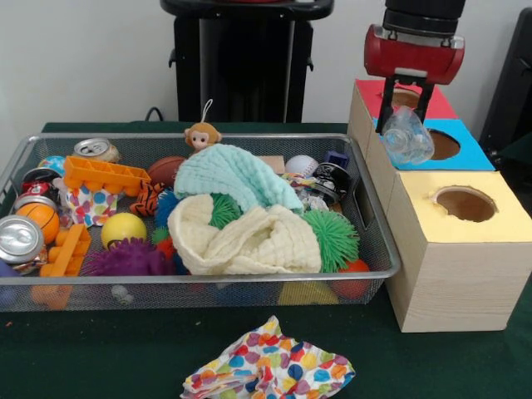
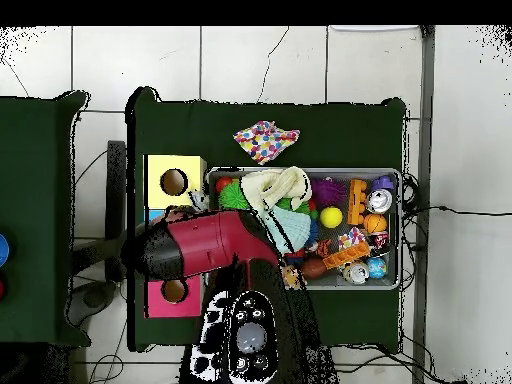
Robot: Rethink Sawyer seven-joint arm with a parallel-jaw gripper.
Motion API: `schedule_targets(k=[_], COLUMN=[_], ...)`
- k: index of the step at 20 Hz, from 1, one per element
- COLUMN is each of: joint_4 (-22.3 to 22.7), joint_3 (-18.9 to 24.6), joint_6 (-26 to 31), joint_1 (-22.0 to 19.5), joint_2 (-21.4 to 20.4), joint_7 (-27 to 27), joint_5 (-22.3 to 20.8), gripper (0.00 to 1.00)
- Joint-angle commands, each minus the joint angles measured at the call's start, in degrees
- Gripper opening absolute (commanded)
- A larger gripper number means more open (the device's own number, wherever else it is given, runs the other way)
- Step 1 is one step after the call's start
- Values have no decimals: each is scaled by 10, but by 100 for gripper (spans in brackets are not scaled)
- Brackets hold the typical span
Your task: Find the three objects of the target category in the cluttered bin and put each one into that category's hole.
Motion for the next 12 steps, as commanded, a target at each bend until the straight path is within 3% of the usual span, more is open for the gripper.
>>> schedule_targets(k=[1, 6, 12], joint_4=[49, 52, 48], joint_3=[123, 131, 126], joint_6=[103, 107, 117], joint_1=[-99, -105, -84], joint_2=[-13, -20, -27], joint_7=[-87, -70, -36], joint_5=[59, 53, 38], gripper=[0, 0, 0])
